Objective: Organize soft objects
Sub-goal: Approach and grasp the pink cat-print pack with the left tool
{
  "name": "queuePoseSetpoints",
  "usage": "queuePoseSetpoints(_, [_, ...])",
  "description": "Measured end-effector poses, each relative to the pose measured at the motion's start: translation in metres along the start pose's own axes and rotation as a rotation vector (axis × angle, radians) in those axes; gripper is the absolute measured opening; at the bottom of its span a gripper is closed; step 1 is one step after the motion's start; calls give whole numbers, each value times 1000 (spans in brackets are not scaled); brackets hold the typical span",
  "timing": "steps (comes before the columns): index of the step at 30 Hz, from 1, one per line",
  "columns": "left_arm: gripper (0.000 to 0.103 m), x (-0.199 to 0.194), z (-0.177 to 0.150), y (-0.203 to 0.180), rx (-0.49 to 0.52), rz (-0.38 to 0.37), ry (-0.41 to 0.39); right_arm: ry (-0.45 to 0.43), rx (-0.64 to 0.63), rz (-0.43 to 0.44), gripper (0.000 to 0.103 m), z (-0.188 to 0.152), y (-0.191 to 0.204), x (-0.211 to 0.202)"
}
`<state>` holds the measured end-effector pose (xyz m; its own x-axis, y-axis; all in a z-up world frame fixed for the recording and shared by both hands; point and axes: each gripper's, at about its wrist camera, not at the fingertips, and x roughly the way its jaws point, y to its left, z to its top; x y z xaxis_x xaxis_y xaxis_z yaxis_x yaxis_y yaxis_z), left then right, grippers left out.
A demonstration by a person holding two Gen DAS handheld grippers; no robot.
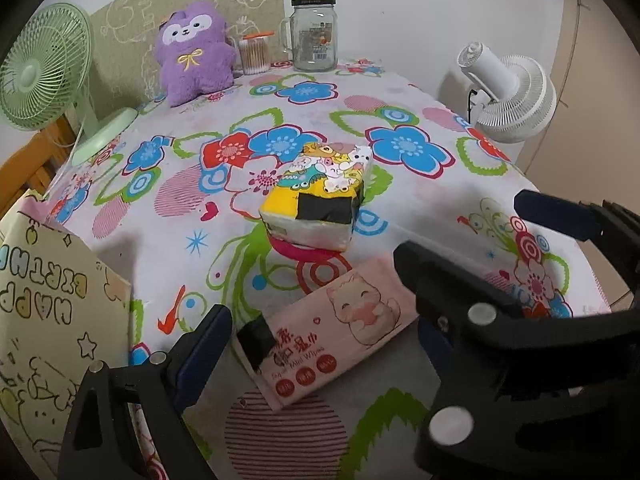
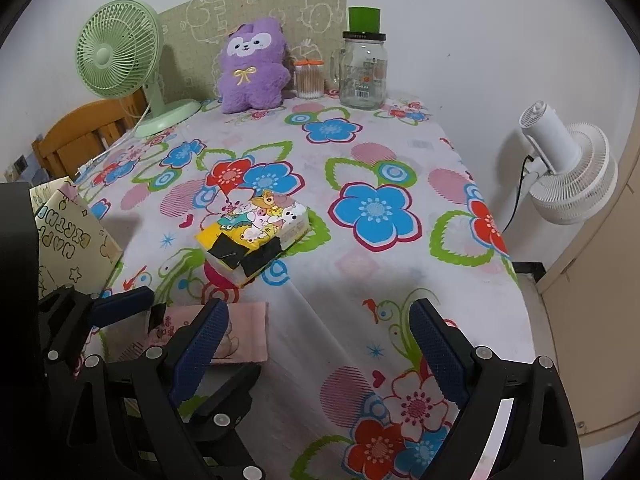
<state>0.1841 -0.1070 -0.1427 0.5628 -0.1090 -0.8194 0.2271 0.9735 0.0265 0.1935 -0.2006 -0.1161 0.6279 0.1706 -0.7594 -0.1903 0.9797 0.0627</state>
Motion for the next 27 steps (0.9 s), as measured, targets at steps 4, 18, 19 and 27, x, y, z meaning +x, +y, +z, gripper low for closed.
queuePoseSetpoints(4, [96,2,3,0,1,1,-16,10,-3,-11,94,0,0,5])
queuePoseSetpoints(18, [52,-2,4,1,14,-58,-27,19,-29,-20,94,6,8,12])
queuePoseSetpoints(19, [45,-2,4,3,9,-56,-25,17,-32,-16,94,7,10,13])
queuePoseSetpoints(27, [39,-5,4,21,-62,-8,-11,5,-59,4,94,15,23,17])
